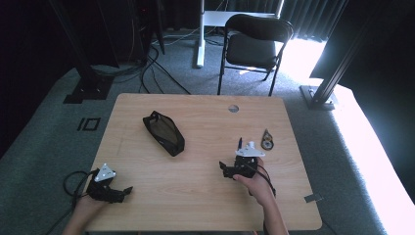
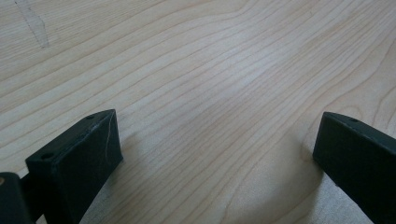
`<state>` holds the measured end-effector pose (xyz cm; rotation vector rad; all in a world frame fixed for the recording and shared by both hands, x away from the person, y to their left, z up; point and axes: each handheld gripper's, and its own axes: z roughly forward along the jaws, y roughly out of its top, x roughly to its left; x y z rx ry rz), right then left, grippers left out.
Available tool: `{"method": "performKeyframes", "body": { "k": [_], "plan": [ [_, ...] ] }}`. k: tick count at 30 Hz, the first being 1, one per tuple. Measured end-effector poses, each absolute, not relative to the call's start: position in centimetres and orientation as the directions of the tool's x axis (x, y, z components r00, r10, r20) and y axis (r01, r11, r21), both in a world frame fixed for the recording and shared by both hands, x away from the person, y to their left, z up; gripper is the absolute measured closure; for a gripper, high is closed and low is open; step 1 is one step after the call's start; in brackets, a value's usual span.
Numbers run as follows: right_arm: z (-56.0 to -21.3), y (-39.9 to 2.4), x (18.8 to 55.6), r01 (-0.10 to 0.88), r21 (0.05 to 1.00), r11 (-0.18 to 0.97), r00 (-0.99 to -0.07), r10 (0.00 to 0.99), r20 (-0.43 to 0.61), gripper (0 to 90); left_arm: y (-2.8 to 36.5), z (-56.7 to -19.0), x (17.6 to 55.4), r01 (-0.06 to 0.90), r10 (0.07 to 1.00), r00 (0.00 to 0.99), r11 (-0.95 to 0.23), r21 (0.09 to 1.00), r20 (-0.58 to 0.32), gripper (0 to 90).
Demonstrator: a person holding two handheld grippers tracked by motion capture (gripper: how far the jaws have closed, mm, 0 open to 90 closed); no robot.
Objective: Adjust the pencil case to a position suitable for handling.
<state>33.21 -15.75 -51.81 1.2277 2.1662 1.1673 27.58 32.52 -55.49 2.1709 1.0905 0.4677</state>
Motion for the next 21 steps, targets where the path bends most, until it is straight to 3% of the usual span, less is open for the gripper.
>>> {"method": "performKeyframes", "body": {
  "k": [21],
  "plan": [
    [-52.4,-9.6,34.6,0.487,0.819,0.304,-0.621,0.779,0.08,14.5,32.5,-55.5,27.5,0.575,0.809,0.588,-0.436,0.692,0.021,1.2]
  ]
}}
